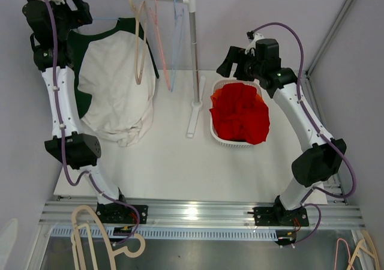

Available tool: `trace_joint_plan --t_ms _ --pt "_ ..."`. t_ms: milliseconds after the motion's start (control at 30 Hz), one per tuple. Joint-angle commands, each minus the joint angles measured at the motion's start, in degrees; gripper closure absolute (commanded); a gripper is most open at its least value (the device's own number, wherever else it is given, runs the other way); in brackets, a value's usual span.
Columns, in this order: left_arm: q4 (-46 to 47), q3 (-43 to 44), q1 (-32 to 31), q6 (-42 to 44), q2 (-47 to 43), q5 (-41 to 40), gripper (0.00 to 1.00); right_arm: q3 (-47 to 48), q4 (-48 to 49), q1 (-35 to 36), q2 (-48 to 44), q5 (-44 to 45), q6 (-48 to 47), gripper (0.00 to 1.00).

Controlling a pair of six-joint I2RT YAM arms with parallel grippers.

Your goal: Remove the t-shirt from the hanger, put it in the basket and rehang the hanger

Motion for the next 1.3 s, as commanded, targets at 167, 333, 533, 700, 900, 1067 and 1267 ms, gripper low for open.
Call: trace_joint_plan --t_ms 167,333,533,700,900,1067,1267 --pt "1.03 5.94 1.14 0.05 7.56 3.95 0.06 6.53 2.04 -0.72 2.8 -1.03 0.69 0.1" --pt "-0.37 7.79 1.23 -0.83 9.49 2.55 0.08 6.79 2.57 -0.64 3.6 -1.56 1.13 0.1" --pt "-1.78 7.61 1.23 -2.15 10.02 2.98 0.39 6.35 2.4 -0.64 3.69 -1.64 0.69 0.1" --pt "-1.95 7.44 1.23 -3.47 10.2 3.78 0.72 5.39 2.84 -0.72 3.78 -1.82 0.69 0.1" --pt "-2.22 7.52 1.14 -3.99 9.58 3.95 0.96 4.77 3.37 -0.64 3.86 -2.52 0.96 0.1" --pt "-1.78 7.43 1.14 -4.87 8.62 4.3 0.99 3.72 3.89 -0.64 3.25 -2.7 1.13 0.1" --pt "-0.11 10.41 0.79 -7.86 8.26 5.62 0.99 2.92 4.16 -0.55 2.98 -3.05 1.31 0.1"
